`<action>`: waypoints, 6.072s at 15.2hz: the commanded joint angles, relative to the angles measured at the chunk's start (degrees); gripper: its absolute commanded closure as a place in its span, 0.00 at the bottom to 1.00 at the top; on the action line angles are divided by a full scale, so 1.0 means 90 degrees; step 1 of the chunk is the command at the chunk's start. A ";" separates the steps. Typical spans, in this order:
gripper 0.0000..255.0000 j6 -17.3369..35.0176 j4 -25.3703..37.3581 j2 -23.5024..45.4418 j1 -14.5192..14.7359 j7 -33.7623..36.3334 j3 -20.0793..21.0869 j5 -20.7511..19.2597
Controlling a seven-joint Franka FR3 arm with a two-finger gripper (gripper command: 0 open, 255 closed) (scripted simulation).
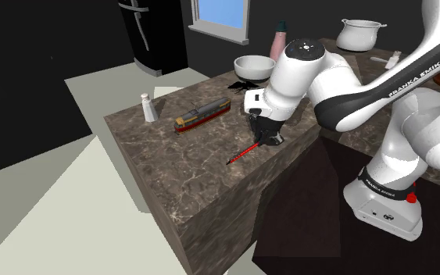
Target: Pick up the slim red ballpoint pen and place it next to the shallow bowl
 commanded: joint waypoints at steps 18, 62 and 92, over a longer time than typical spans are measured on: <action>1.00 -0.1457 0.0603 -0.0899 0.0310 -0.0622 -0.0201 0.0519; 1.00 -0.1621 0.2663 -0.0296 -0.0884 -0.5686 -0.4529 -0.0292; 1.00 0.0604 0.3173 0.2589 -0.0167 -0.8698 -0.6779 0.2314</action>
